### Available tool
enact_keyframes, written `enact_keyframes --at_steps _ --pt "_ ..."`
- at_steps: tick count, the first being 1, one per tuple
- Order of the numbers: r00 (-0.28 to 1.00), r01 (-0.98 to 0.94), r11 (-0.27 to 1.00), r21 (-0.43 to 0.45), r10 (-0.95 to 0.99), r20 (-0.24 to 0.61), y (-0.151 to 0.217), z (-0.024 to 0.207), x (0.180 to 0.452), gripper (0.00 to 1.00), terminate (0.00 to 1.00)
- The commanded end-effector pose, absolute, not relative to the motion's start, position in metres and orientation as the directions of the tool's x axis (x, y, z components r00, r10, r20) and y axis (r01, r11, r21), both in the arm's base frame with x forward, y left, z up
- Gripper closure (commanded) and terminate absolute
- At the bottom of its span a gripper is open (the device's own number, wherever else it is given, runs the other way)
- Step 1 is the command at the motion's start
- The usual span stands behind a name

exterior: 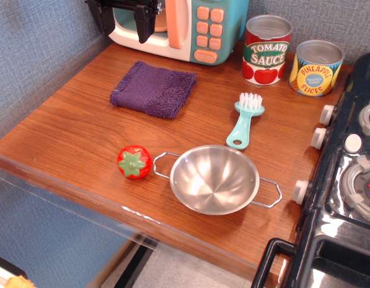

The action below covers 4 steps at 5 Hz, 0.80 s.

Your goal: Place the metal bowl on top of the purple cloth.

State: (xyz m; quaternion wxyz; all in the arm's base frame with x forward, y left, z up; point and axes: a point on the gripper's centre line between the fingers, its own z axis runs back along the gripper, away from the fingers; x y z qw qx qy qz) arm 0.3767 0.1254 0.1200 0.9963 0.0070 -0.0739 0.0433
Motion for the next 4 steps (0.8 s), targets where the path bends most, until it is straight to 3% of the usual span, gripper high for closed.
enact_keyframes --at_steps 1,3,4 --pt "0.985 -0.087 0.996 0.008 0.085 0.148 0.125 0.120 0.377 0.00 0.00" --pt "0.971 0.149 0.986 -0.079 -0.130 0.201 0.086 0.120 0.366 0.00 0.00" --pt "0.952 0.264 0.958 -0.109 -0.241 0.188 0.057 0.113 0.348 0.00 0.00"
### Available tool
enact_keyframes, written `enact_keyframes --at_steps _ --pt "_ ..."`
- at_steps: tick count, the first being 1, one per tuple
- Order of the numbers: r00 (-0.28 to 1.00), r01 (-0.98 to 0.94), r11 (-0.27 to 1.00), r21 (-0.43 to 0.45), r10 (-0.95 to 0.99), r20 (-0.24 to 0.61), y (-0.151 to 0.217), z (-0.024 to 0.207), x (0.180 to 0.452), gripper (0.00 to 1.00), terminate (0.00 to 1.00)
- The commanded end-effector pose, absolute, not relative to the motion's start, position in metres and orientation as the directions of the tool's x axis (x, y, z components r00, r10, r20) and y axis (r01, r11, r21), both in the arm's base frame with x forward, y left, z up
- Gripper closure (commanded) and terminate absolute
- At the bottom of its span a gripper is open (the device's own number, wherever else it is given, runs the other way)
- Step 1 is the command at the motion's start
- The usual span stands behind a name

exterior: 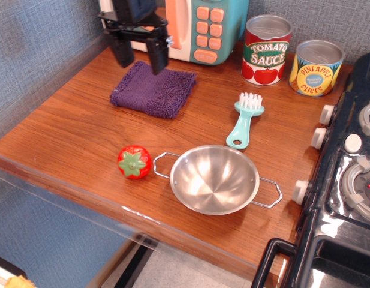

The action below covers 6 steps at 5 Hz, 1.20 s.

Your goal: Place the metal bowl on top of the purple cloth.

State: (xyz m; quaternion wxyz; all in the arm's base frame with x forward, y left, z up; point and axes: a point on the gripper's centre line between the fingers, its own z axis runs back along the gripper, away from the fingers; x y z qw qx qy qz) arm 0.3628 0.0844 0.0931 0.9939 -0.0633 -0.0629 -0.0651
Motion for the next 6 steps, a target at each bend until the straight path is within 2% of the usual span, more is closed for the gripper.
enact_keyframes --at_steps 1,2,3,4,6 --pt "0.923 0.366 0.926 -0.090 -0.349 0.163 0.032 0.100 0.335 0.00 0.00" --pt "0.893 0.429 0.903 -0.004 -0.424 0.152 0.016 0.088 0.333 0.00 0.00" --pt "0.882 0.458 0.888 0.043 -0.460 0.103 0.008 0.070 0.330 0.00 0.00" --pt "0.876 0.471 0.879 0.073 -0.476 0.074 0.003 0.064 0.327 0.00 0.00" --pt "0.870 0.489 0.872 0.036 -0.490 0.057 -0.001 0.058 0.314 0.00 0.00"
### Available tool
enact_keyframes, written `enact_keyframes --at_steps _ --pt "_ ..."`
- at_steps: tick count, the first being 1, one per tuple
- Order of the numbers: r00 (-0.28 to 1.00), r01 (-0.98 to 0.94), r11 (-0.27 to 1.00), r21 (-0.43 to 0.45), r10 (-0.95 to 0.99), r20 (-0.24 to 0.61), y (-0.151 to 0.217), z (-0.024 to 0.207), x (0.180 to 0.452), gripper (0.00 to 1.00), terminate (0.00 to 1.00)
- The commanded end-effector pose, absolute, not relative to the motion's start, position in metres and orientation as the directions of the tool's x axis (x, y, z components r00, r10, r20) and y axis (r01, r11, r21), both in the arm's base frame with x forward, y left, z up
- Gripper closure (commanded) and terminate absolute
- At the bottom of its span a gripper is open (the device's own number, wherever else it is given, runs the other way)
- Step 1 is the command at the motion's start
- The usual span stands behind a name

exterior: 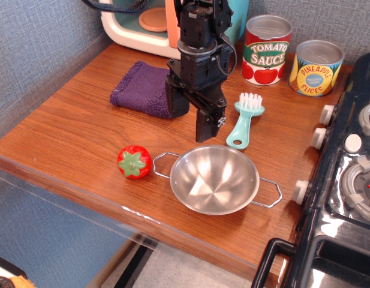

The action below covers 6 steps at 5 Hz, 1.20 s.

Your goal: Place the metal bowl on top of the purple cloth.

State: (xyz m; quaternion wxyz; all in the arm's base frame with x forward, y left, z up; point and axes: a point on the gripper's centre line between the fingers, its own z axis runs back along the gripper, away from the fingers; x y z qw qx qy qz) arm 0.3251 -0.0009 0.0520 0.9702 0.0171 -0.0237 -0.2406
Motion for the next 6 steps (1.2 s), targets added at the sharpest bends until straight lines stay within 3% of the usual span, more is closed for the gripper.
enact_keyframes --at_steps 1,3,4,6 --pt "0.855 0.516 0.857 0.022 -0.516 0.048 -0.006 0.052 0.303 0.00 0.00" --pt "0.840 0.541 0.840 0.040 -0.543 0.029 -0.015 0.039 0.303 0.00 0.00" --pt "0.833 0.552 0.832 0.046 -0.554 0.020 -0.018 0.033 0.304 1.00 0.00" --pt "0.837 0.546 0.837 0.037 -0.547 0.006 -0.020 0.028 0.307 1.00 0.00"
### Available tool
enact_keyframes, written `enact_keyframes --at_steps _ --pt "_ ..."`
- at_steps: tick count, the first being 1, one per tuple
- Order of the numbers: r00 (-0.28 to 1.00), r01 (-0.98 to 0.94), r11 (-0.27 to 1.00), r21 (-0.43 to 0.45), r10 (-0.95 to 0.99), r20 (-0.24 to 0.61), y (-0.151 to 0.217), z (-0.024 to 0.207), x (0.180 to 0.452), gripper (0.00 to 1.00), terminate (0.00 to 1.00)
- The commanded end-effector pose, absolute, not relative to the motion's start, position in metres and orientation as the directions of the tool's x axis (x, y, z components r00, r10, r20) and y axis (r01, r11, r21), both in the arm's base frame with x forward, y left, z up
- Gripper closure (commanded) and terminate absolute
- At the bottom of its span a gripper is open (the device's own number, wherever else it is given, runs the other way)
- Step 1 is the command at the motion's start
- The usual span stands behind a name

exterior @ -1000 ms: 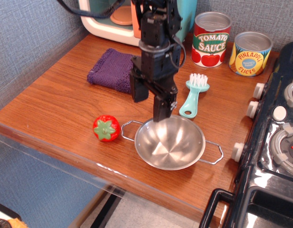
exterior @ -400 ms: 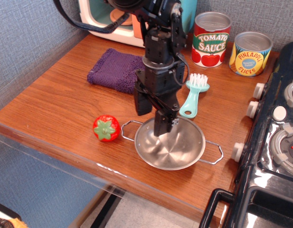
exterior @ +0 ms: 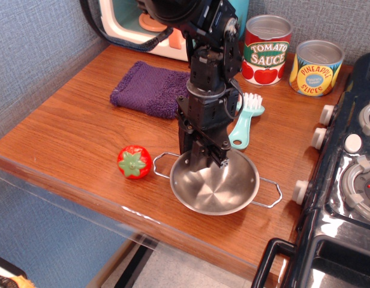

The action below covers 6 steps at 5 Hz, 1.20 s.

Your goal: Place the metal bowl on top of the purple cloth.

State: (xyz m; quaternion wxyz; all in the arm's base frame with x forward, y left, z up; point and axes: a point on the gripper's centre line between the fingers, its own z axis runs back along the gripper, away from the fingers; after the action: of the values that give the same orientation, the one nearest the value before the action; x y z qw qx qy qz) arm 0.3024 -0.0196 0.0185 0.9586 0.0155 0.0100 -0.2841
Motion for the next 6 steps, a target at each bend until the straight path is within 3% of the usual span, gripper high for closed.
enact_keyframes --at_steps 1,3,4,6 --pt "0.832 0.554 0.832 0.043 -0.555 0.018 -0.021 0.037 0.307 1.00 0.00" --pt "0.849 0.526 0.848 -0.056 -0.520 0.093 -0.017 0.103 0.322 1.00 0.00" --pt "0.898 0.438 0.895 -0.081 -0.432 0.087 0.017 0.119 0.349 1.00 0.00" --pt "0.979 0.204 0.978 -0.032 -0.203 0.036 0.102 0.105 0.385 1.00 0.00"
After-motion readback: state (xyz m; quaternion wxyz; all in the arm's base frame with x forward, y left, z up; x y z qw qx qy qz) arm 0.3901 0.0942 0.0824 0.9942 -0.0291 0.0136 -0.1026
